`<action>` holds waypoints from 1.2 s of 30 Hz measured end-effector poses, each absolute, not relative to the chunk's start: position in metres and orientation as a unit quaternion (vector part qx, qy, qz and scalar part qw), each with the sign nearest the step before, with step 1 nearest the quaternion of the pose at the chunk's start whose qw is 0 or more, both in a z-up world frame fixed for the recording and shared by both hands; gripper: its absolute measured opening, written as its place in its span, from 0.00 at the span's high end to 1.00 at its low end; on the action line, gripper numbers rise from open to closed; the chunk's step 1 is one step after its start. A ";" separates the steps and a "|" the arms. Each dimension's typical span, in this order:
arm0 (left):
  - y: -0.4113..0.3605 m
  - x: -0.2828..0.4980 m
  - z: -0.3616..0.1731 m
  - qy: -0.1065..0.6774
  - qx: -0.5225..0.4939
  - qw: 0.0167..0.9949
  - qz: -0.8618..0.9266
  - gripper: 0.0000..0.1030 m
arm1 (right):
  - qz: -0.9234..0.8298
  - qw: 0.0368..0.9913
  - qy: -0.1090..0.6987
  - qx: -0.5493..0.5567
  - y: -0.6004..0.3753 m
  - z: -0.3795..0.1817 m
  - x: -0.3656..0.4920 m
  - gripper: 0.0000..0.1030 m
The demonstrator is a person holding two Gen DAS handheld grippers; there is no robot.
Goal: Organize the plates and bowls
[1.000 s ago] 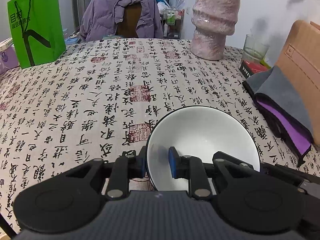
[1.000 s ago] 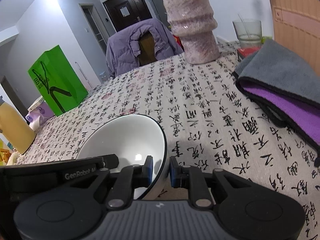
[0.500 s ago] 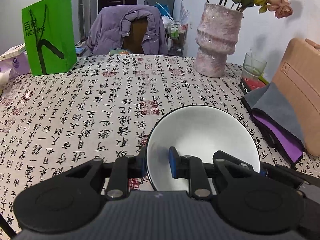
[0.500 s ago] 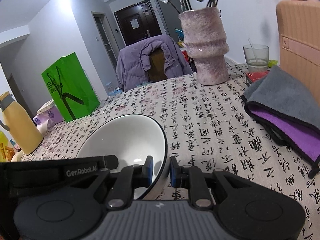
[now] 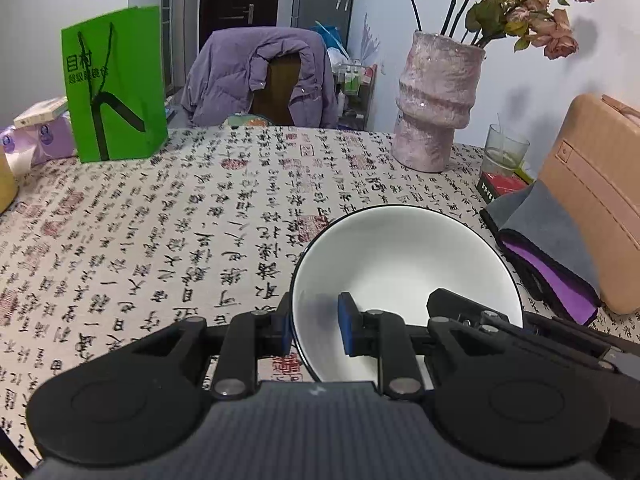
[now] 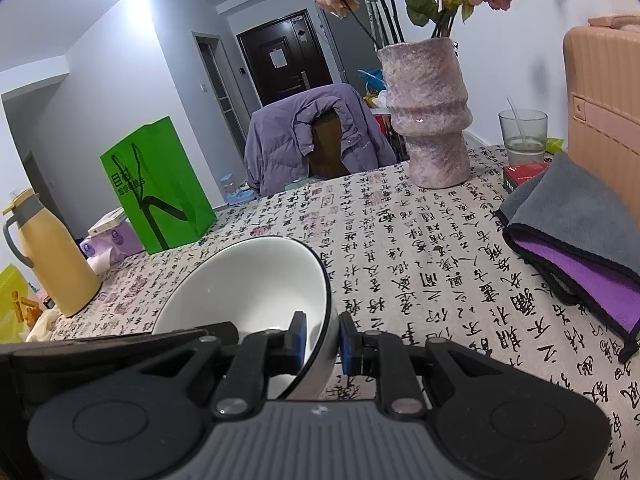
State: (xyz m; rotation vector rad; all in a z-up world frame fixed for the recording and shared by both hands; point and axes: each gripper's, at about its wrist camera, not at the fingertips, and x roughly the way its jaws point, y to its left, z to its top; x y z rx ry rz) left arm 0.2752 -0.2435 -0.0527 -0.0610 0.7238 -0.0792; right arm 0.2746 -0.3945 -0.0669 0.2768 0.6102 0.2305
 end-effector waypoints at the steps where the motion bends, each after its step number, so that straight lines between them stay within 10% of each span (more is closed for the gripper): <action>1: -0.243 0.273 -0.051 0.351 -0.029 0.935 -0.038 0.79 | 0.113 0.939 0.297 0.134 -0.393 -0.065 0.273 0.84; 36: -0.169 0.202 -0.011 0.305 -0.062 0.950 -0.008 0.79 | 0.146 0.944 0.275 0.107 -0.320 -0.019 0.216 0.84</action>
